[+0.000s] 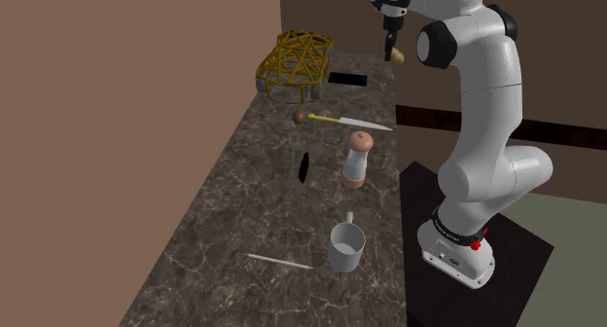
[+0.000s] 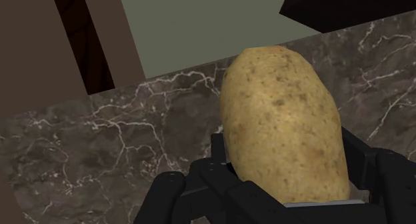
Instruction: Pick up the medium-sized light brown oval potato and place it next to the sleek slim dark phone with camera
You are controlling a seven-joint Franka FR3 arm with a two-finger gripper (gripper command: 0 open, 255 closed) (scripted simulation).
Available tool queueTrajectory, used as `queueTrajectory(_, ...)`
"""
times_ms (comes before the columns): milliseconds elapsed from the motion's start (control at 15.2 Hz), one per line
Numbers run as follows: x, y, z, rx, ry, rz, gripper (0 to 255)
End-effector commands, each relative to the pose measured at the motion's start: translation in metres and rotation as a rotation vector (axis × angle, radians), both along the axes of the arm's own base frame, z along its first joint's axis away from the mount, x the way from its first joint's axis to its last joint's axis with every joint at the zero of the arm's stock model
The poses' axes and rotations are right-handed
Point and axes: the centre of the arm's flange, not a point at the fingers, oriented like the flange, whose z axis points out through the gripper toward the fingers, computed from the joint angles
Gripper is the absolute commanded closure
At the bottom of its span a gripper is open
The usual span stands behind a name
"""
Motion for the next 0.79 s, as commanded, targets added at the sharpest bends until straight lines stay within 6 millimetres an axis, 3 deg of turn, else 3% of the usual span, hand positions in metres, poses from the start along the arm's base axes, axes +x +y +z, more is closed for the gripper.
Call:
queueTrajectory(0, 0.000, 0.000, -0.011, 0.000, 0.000, 0.000, 255)
queueTrajectory(726, 0.000, 0.000, -0.069, 0.000, 0.000, 0.000, 255)
